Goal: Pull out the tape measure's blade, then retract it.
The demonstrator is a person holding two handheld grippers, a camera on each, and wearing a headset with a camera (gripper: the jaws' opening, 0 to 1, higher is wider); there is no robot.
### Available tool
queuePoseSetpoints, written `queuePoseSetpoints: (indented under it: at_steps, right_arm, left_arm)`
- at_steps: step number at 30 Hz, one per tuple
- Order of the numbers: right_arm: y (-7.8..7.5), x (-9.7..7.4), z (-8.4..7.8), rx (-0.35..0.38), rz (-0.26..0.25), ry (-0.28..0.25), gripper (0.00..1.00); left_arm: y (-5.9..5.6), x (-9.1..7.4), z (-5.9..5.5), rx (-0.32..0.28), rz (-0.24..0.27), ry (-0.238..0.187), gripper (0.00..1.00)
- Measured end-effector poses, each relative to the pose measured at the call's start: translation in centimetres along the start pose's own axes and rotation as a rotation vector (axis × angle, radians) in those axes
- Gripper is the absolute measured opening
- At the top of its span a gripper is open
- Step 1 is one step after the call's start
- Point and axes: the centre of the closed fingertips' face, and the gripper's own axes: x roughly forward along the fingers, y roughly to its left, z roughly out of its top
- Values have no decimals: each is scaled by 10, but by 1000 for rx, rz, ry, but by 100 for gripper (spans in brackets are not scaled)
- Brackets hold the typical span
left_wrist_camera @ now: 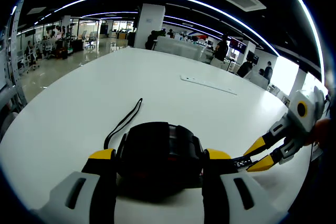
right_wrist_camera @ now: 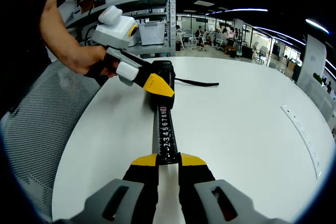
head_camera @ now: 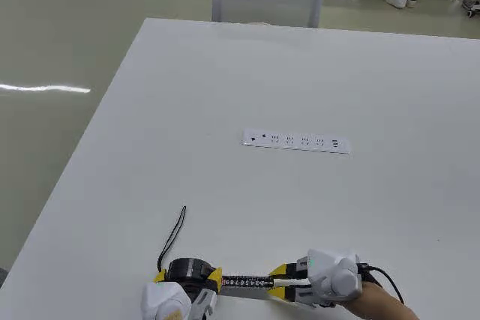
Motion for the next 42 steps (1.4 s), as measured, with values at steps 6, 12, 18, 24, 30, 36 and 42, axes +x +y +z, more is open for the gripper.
queuePoseSetpoints:
  at_steps: [6,12,18,24,30,36,42]
  right_arm:
    - [0,5,2,-1,5,-3,12]
    - [0,9,6,-6,6,-9,12]
    - [1,17,9,-5,15,-15,12]
    - [2,23,13,-7,19,-18,12]
    - [3,29,18,-12,20,-20,12]
    - [4,35,22,-19,21,-22,12]
    - [4,40,26,-19,23,-26,12]
  left_arm:
    - [0,0,-1,1,-1,1,63]
    - [0,0,0,-2,-3,2,63]
    - [0,0,-1,-1,-5,4,63]
    - [0,-1,0,-2,-6,5,63]
    - [1,-1,0,-4,-9,6,63]
    - [1,0,-1,-5,-11,7,63]
    - [2,0,-1,-9,-13,8,63]
